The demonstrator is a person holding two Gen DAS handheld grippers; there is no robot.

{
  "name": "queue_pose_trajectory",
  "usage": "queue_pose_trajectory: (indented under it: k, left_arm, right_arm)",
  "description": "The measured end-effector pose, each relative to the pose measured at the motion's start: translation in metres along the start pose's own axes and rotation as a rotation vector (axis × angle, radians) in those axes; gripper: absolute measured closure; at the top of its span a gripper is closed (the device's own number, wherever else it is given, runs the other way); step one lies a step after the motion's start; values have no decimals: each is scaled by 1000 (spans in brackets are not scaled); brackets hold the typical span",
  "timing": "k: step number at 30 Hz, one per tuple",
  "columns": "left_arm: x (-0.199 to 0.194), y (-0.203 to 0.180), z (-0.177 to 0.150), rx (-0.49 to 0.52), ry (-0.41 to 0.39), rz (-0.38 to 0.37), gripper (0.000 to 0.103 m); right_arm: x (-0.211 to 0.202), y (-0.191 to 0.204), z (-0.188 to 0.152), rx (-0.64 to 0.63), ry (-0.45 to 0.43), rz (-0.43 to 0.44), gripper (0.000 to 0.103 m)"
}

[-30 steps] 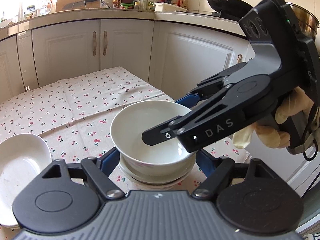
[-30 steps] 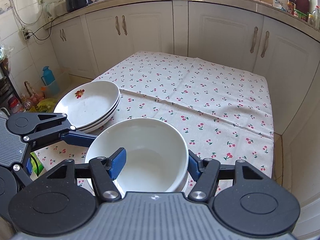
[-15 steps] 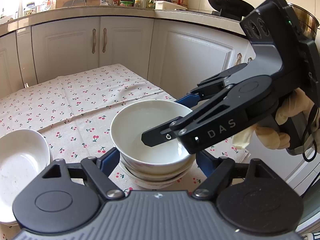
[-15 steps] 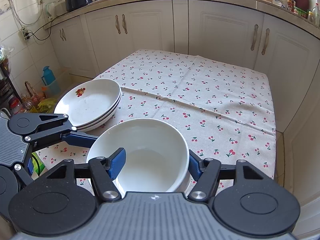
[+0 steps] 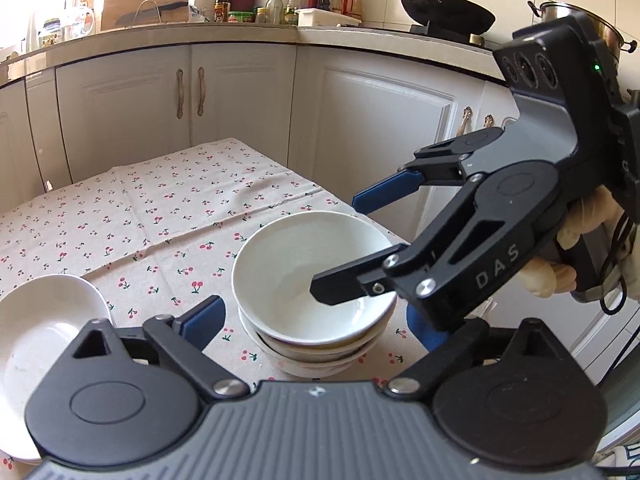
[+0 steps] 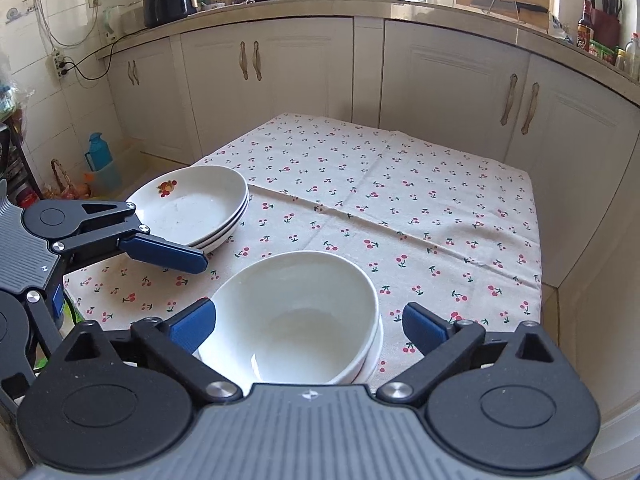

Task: Organize plates and bowls
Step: 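Lower the bowl into the nested bowls and open the right tool, then grasp the three-bowl stack from opposite sides with the left tool while the right tool grips it too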

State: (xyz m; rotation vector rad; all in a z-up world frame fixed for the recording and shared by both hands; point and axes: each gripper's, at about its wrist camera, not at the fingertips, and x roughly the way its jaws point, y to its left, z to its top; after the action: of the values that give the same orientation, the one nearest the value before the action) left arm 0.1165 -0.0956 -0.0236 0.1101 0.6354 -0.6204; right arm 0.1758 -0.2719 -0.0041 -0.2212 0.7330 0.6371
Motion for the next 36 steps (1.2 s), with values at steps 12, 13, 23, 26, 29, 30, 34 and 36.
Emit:
queue_pose_trajectory:
  k: [12, 13, 23, 26, 29, 30, 34, 36]
  left_arm:
    - [-4, 6, -14, 8, 37, 9, 6]
    - [-4, 7, -14, 7, 39, 12, 6]
    - [0, 10, -13, 23, 43, -14, 6]
    - [0, 12, -14, 27, 48, -24, 6]
    - [2, 16, -15, 39, 65, -34, 6]
    - [3, 17, -15, 47, 68, -34, 6]
    - [7, 22, -16, 71, 90, -45, 6]
    - [10, 24, -17, 87, 102, -54, 6]
  right_arm:
    - [-11, 1, -8, 8, -100, 116, 2]
    - [-11, 0, -8, 9, -101, 117, 3]
    - [-9, -2, -10, 19, -85, 134, 4]
    - [-9, -7, -13, 60, -77, 141, 4]
    - [-19, -9, -14, 63, -105, 117, 3]
    - [-22, -10, -14, 65, -110, 107, 3]
    - [-33, -14, -22, 60, -101, 49, 0]
    - [-36, -18, -30, 63, -84, 31, 0]
